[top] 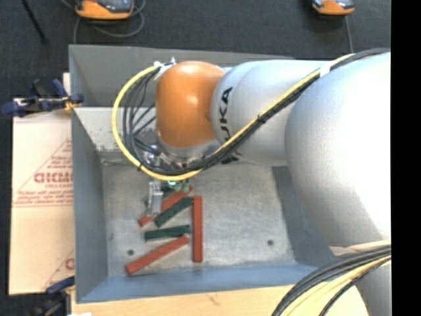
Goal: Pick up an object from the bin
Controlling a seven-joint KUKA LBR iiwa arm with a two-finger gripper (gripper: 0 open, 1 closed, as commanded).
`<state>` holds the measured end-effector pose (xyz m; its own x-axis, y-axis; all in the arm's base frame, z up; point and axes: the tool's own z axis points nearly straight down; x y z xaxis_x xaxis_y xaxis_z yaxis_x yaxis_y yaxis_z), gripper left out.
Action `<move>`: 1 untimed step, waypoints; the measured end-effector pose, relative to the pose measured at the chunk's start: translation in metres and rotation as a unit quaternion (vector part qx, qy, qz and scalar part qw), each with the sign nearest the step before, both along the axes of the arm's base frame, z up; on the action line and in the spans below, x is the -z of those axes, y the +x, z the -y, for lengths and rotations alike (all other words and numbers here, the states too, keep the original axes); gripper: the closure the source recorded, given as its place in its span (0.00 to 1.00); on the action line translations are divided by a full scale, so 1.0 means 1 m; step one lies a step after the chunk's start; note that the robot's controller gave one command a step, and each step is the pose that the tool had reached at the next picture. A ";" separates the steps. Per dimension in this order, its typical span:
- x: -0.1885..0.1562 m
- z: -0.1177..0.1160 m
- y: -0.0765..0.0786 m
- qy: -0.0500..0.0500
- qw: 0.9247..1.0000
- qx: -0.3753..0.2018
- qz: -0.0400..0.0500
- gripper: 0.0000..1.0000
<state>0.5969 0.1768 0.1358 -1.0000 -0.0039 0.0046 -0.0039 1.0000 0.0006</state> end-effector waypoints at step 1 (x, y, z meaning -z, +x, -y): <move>0.066 0.030 0.033 0.000 0.995 -0.104 0.004 0.00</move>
Offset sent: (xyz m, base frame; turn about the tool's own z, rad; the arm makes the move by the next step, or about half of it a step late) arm 0.0321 -0.0288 -0.0658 -0.2110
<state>0.6302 0.1465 0.0701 -0.9775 -0.2107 -0.0027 -0.2107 0.9775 -0.0002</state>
